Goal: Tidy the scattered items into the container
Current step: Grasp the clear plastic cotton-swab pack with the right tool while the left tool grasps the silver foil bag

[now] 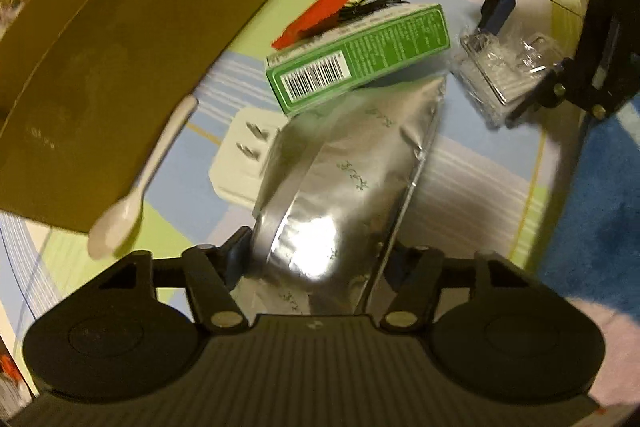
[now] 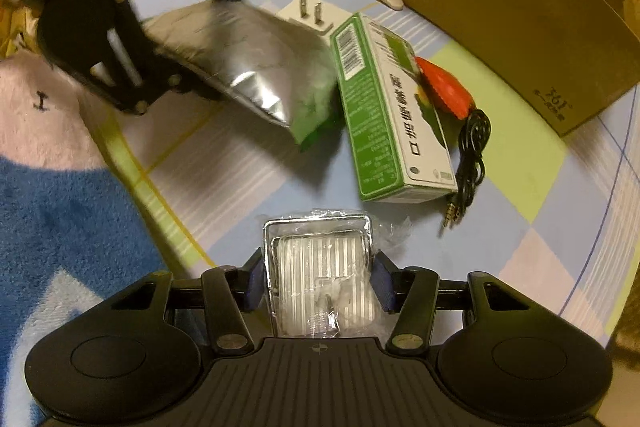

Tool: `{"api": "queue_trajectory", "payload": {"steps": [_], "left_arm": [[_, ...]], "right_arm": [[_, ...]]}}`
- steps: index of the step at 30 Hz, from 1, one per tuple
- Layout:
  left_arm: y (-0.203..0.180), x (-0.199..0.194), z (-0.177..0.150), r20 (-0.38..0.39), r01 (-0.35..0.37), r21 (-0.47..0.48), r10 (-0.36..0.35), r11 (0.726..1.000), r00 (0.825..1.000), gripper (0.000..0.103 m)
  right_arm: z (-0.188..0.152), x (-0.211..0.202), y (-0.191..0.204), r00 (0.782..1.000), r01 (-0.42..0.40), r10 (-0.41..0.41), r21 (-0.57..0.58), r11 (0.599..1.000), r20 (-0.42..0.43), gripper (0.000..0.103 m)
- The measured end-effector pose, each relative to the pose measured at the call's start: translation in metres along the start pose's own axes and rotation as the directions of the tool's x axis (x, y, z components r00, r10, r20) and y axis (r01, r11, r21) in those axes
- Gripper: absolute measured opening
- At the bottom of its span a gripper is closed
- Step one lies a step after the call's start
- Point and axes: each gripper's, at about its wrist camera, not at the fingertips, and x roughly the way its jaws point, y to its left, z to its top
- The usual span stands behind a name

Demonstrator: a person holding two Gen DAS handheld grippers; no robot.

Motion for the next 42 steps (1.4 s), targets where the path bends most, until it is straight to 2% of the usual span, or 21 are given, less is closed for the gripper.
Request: {"api": "queue_trajectory", "payload": {"steps": [4,9,11,18,24,30,34,37,42], "left_arm": [[-0.004,-0.008,-0.01,-0.033,0.044,-0.03,-0.045,0.999,0.998,0.058],[-0.015,-0.01,-0.016,-0.043,0.019,-0.01,-0.02,1.0,0.999,0.061],[-0.017,-0.006,-0.012,-0.042,0.02,-0.01,-0.021,1.0,0.999,0.067],[-0.013,0.003,-0.001,-0.06,0.06,-0.004,-0.061,0.998,0.996,0.071],[-0.014,0.008,0.004,-0.068,0.074,0.01,-0.073,0.997,0.995,0.072],[-0.013,0.01,0.006,-0.053,0.097,-0.026,-0.098,0.995,0.994,0.072],[-0.015,0.006,0.006,-0.06,0.111,-0.044,-0.113,0.993,0.992,0.059],[-0.018,0.003,0.005,-0.073,0.107,-0.042,-0.11,0.993,0.991,0.053],[-0.016,-0.011,-0.002,-0.052,0.111,-0.09,-0.116,0.99,0.992,0.052]], "right_arm": [[-0.001,0.0,-0.001,1.0,0.003,-0.003,0.013,1.0,0.004,0.05],[0.002,0.004,0.007,1.0,0.02,-0.02,-0.014,1.0,-0.005,0.051],[0.002,0.002,0.014,1.0,0.018,-0.019,-0.024,1.0,-0.009,0.055],[-0.006,0.005,0.01,1.0,0.018,-0.019,-0.039,0.999,-0.011,0.063],[-0.008,0.006,0.013,0.999,0.032,-0.033,-0.056,0.998,-0.01,0.062],[-0.009,0.004,0.013,0.999,0.034,-0.034,-0.054,0.998,0.001,0.054],[-0.009,0.002,0.014,0.999,0.039,-0.038,-0.043,0.998,0.011,0.051],[-0.009,0.0,0.011,0.999,0.038,-0.037,-0.018,0.999,0.02,0.05],[-0.012,-0.011,0.009,0.998,0.019,-0.02,0.014,1.0,0.056,0.05]]}}
